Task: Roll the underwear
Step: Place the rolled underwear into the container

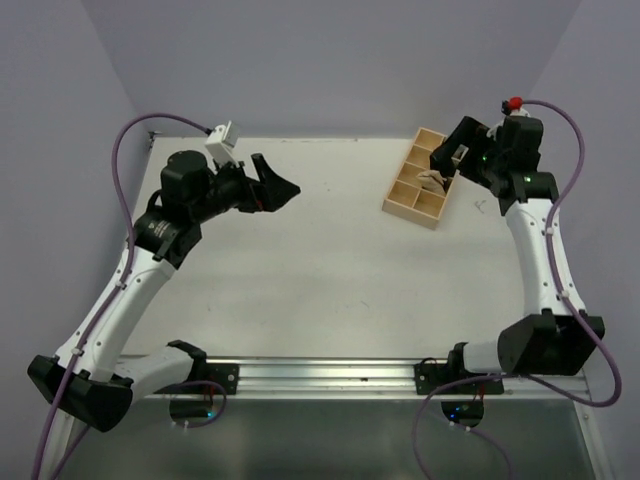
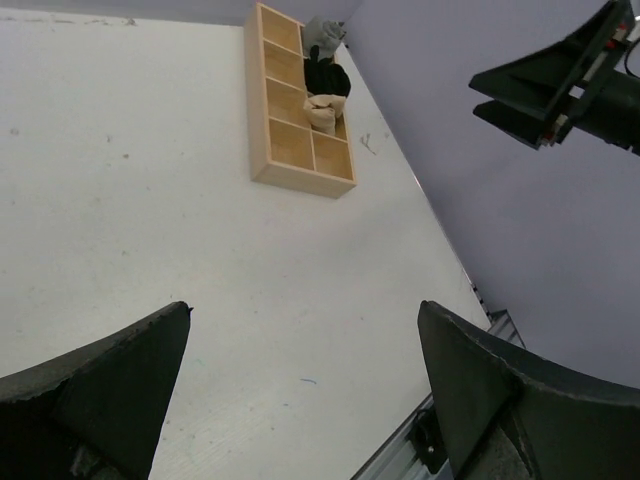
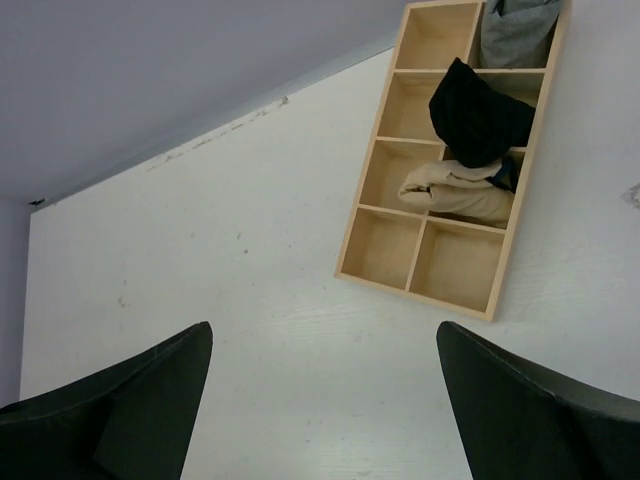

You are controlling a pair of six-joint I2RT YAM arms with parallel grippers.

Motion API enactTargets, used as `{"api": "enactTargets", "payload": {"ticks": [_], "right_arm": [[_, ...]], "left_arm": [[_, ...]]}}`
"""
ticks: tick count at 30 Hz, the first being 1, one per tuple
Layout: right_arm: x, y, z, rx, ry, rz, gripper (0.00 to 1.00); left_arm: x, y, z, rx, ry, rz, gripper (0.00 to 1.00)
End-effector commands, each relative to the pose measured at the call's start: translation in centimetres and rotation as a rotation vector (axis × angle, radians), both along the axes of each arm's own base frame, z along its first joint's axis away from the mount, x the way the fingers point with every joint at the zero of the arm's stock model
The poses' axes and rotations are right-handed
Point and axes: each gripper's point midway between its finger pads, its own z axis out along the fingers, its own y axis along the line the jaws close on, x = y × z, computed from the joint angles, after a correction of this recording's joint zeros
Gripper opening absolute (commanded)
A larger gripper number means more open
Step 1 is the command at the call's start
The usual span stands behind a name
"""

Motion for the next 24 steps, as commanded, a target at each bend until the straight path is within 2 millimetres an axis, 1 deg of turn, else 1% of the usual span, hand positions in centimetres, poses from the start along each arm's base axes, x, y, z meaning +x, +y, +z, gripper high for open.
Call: {"api": "enactTargets", "payload": {"ticks": [1,3,4,5,6,7,8,9,11,12,13,14,16,18,19,24], "right_arm": [[-3.7,1.5,-1.7,0.002,0.113,0.012,0.99],[-4.7,2.1,-1.8,0.034,0.129,0.024,0.99],[-5.4,3.7,-1.6,0.061,0.13,0.075,0.99],[-6.2,4.2,-0.7,0.07,0.109,0.089,0.99],[-6.9,5.2,-0.1,0.071,0.101,0.119,0.99],[-7.7,5.6,0.0,0.072,0.113,0.127,0.99],[-8.8,6.1,1.0,0.083,0.09,0.15,0.99],[-9.4,6.5,1.0,0.103,0.1,0.156,0.99],[-10.9,7.3,1.0,0.14,0.127,0.201,0.99],[-11.4,7.4,1.5,0.137,0.123,0.218,0.99],[-12.0,7.5,1.5,0.141,0.143,0.225,0.99],[-12.4,7.7,1.6,0.15,0.146,0.235,0.99],[-12.8,8.0,2.6,0.168,0.125,0.249,0.99],[-13.0,8.4,3.6,0.185,0.097,0.265,0.99],[-13.1,8.4,4.2,0.187,0.069,0.268,0.99],[-13.2,8.8,5.6,0.219,0.033,0.279,0.99]], "left_arm": [[1.3,1.3,0.7,0.06,-0.042,0.07,1.0],[1.2,1.2,0.7,0.052,-0.037,0.066,1.0],[1.0,1.2,1.2,0.042,-0.052,0.064,1.0],[0.9,1.3,1.7,0.034,-0.068,0.065,1.0],[0.9,1.3,2.0,0.029,-0.077,0.067,1.0],[0.9,1.7,2.6,0.027,-0.102,0.081,1.0],[0.9,1.9,2.9,0.029,-0.111,0.091,1.0],[0.8,2.0,3.0,0.033,-0.118,0.095,1.0],[0.8,2.4,3.0,0.046,-0.128,0.099,1.0],[0.8,2.4,3.0,0.05,-0.131,0.096,1.0],[0.6,2.5,2.8,0.053,-0.132,0.092,1.0],[0.6,2.5,2.7,0.055,-0.132,0.088,1.0],[0.2,2.6,3.0,0.054,-0.148,0.081,1.0],[0.1,2.6,2.9,0.052,-0.156,0.075,1.0],[-0.1,2.5,3.3,0.044,-0.171,0.065,1.0],[-0.3,2.3,3.6,0.018,-0.191,0.056,1.0]]}}
